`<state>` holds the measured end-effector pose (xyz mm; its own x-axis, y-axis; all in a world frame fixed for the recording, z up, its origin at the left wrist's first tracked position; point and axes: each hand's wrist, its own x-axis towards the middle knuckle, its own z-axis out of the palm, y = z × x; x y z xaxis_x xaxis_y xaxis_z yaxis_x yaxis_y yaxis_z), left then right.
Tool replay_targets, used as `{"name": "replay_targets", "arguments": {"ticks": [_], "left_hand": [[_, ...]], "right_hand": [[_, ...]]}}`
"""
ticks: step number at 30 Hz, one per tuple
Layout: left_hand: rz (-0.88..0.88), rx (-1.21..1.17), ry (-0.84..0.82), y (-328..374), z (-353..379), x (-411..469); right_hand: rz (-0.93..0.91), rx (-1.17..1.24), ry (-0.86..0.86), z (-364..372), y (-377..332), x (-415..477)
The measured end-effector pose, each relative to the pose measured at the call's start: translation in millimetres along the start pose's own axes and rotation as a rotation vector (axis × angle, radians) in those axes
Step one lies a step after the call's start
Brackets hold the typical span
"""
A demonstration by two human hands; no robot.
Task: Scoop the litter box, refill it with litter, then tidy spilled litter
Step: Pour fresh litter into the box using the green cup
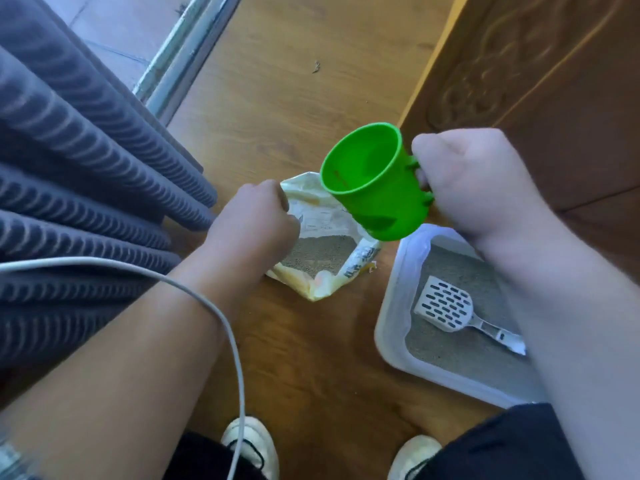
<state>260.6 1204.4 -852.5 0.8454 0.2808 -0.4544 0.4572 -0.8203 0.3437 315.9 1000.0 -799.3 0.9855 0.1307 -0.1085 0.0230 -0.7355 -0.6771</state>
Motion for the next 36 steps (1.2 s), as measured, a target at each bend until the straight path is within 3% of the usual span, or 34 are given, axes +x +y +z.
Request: {"name": "replay_targets", "arguments": {"ticks": [2, 5, 9, 11, 16, 27, 36], "left_hand": [[-0.126, 0.041, -0.048, -19.3, 0.5, 3.0], [-0.262, 0.047, -0.066, -36.0, 6.8, 6.0], [-0.384, -0.021, -0.103, -36.2, 12.7, 11.4], [-0.332, 0.133, -0.215, -38.5, 18.9, 18.1], [-0.136, 0.231, -0.269, -34.3, 18.1, 25.9], [0.120, -0.001, -0.180, -10.2, -11.1, -10.0], [0.215, -0.201, -0.175, 5.5, -34.4, -43.8]], "right_hand": [[-0.057, 0.074, 0.003, 10.6, -16.1, -4.9], [-0.090, 0.015, -0.158, 32.5, -29.4, -13.1], [-0.070, -0.371, -0.506, 58.9, -17.5, -13.5], [-0.039, -0.459, -0.611, 66.3, -12.7, -16.0], [-0.043, -0.615, -0.578, 77.7, -0.7, -19.9], [0.195, -0.727, -0.597, 96.3, 27.1, -11.0], [0.227, -0.684, -0.647, 119.9, 28.4, -4.7]]}}
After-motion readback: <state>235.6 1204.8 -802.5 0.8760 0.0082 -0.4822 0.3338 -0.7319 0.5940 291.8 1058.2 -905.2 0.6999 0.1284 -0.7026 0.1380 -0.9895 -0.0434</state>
